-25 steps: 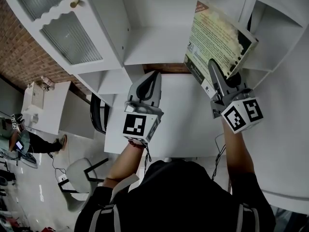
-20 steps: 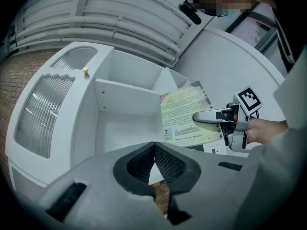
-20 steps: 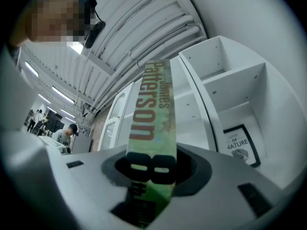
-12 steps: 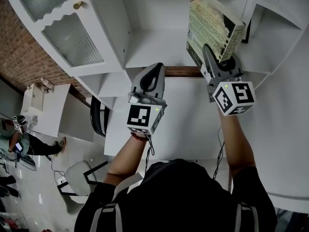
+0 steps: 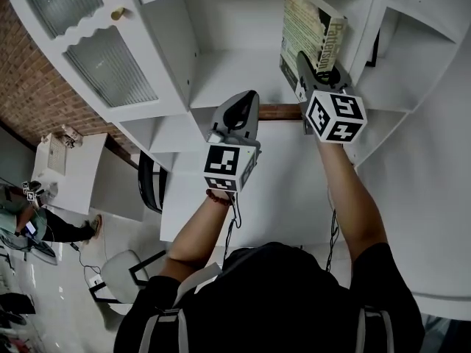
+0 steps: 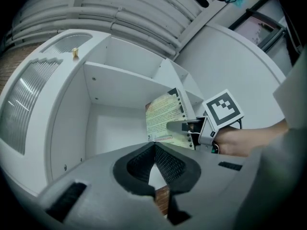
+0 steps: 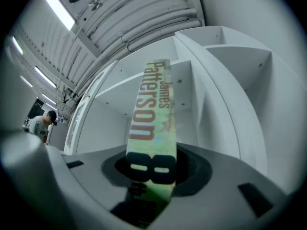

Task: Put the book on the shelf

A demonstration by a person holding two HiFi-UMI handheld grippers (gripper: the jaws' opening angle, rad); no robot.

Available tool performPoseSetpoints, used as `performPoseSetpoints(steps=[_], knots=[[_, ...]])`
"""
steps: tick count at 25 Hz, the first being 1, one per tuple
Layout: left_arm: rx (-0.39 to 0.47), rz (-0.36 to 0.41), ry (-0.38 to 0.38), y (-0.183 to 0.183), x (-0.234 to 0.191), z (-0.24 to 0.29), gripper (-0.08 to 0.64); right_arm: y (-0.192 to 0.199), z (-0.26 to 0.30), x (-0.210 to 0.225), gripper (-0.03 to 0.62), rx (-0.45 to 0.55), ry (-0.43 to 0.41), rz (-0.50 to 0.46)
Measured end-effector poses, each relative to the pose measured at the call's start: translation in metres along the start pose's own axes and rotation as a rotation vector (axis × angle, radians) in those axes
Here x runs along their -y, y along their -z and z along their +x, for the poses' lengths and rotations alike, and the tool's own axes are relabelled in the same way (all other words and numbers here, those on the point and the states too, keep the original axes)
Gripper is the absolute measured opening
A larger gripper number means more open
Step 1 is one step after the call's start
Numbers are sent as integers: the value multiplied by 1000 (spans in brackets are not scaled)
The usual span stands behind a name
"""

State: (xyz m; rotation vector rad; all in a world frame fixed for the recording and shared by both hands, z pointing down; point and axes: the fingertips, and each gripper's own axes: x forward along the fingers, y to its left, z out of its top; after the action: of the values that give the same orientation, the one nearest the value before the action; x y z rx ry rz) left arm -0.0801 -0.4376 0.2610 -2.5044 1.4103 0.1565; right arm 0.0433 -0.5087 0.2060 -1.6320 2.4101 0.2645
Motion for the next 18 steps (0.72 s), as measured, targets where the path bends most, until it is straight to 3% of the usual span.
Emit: performPoseSetpoints(steps=[8,18], knots=[[-1,-2,3,3,-2,3,18,15,28,21,167,-23,130,56],[-1,1,7,2,-4,2,18,24,50,35,167,-7,214,107]])
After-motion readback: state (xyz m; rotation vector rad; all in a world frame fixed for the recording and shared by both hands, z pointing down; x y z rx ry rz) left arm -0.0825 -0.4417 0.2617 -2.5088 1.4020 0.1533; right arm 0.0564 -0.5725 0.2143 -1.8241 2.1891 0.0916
